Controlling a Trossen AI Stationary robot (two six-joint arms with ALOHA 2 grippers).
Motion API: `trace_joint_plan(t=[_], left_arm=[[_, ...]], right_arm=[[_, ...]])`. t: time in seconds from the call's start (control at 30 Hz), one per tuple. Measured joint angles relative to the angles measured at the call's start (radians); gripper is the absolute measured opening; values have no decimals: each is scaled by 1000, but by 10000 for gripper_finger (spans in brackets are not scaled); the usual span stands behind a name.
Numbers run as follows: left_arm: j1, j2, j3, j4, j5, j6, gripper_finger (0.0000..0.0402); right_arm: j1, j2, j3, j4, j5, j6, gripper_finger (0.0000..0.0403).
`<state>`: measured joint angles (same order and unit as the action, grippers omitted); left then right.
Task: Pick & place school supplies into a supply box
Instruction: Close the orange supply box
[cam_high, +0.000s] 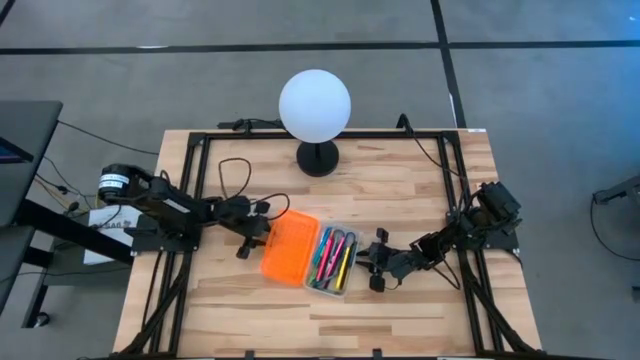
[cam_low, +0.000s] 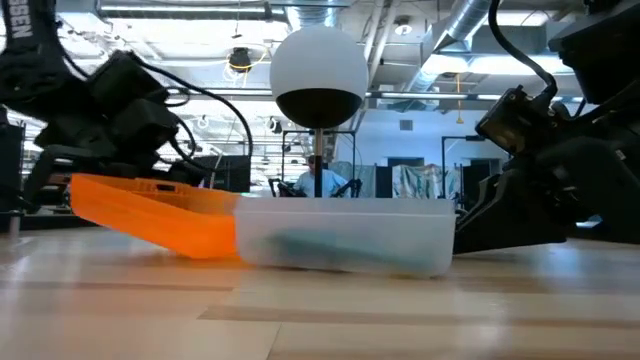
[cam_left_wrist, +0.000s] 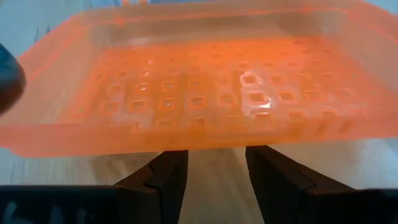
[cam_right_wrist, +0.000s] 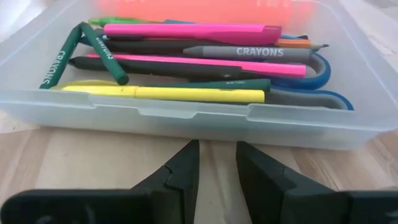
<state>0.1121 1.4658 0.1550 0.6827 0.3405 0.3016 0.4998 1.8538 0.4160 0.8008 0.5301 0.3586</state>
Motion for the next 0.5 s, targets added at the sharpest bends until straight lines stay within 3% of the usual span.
trace_joint_plan(t=[0.5], left_arm=[[-182, -2, -47, 237, -161, -47, 158]], right_arm=[[-30, 0, 1, 61, -6, -53, 101]])
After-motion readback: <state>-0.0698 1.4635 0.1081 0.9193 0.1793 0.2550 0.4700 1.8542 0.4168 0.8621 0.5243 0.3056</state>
